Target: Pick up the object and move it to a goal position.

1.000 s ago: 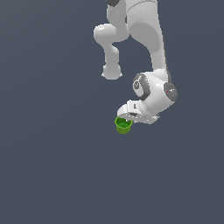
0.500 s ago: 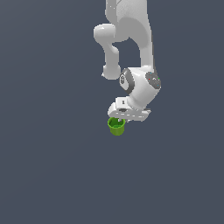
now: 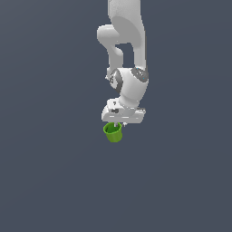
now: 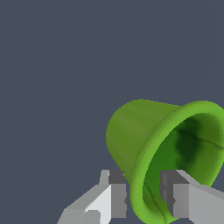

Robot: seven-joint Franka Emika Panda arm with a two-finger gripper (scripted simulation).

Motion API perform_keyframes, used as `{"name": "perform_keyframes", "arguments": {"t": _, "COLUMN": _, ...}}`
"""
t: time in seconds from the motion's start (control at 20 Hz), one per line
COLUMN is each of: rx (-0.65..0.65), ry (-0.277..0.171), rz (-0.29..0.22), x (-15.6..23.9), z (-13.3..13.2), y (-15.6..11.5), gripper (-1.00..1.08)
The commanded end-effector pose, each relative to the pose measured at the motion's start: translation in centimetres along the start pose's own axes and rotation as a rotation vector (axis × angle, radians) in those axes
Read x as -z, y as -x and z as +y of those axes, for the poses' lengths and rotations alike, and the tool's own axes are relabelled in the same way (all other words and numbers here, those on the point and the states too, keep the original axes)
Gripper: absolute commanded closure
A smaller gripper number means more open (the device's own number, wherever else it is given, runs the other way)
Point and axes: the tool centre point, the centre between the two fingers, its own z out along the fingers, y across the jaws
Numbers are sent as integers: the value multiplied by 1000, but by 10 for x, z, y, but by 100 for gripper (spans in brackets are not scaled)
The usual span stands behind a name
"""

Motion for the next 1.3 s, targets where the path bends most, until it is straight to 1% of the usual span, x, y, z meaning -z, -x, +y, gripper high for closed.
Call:
{"name": "perform_keyframes", "arguments": {"t": 0.0, "rx": 15, "ry": -13, "rz": 43, "x": 0, "z": 12, "y": -2, "gripper": 108}}
{"name": "perform_keyframes", "arguments": {"t": 0.6, "rx": 82, "ry": -75, "rz": 233, "x": -7, "z": 67, "y": -11, "gripper": 108}}
{"name": "perform_keyframes", "arguments": {"t": 0.9, "rx": 108, "ry": -100, "rz": 309, "x": -11, "z": 88, "y": -17, "gripper": 108}}
{"name": "perform_keyframes", "arguments": {"t": 1.25, "rx": 133, "ry": -125, "rz": 382, "x": -14, "z": 109, "y": -24, "gripper": 108}}
